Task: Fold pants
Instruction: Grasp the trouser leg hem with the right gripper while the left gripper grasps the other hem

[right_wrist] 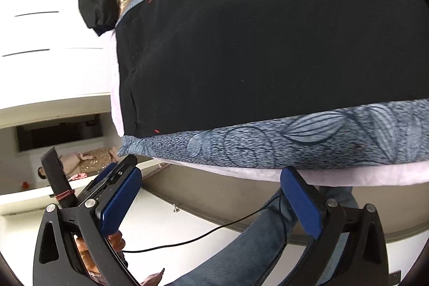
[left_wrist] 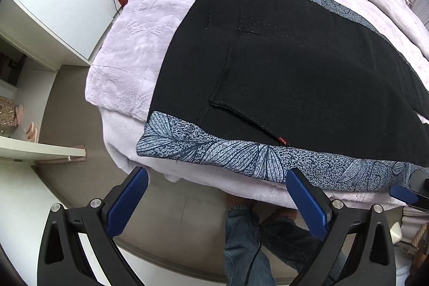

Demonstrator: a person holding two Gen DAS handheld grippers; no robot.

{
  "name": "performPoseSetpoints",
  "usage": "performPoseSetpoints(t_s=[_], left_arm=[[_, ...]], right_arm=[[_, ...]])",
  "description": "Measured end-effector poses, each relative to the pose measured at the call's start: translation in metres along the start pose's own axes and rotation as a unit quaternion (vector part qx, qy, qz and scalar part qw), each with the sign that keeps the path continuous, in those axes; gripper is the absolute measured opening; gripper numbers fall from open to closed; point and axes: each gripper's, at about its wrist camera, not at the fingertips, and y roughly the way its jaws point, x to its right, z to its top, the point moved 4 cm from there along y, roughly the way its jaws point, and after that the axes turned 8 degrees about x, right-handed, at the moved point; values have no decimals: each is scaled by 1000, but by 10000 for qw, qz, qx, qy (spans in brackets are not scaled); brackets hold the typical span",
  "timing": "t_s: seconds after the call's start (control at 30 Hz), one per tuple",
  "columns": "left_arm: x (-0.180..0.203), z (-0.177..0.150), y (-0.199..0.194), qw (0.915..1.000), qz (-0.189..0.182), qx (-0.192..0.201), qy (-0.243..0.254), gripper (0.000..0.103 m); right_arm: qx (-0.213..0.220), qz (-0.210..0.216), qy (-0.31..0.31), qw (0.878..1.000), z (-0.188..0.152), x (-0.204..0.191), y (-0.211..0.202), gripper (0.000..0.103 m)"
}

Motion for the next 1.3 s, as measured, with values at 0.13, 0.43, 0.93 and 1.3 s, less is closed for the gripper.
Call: performPoseSetpoints(t_s=[0.13,0.43,0.93,1.3], left_arm=[[-6,2,1,9991,-334,152,-222,103],[-21,-5,12,9902,-1271,-7,-576,92],[-17,24,23,9804,-1747,70,-910,92],[-13,7,43,9841,-1408,-316,-1039,92]], right_arm=[[23,501,-7,9987,-1,-11,12,103],[-416,924,194,9947,-20,-15,60,69],[454,1258,720,9884,11,-6,30,70],[111,1227,1846,9751,1,13,74,34]])
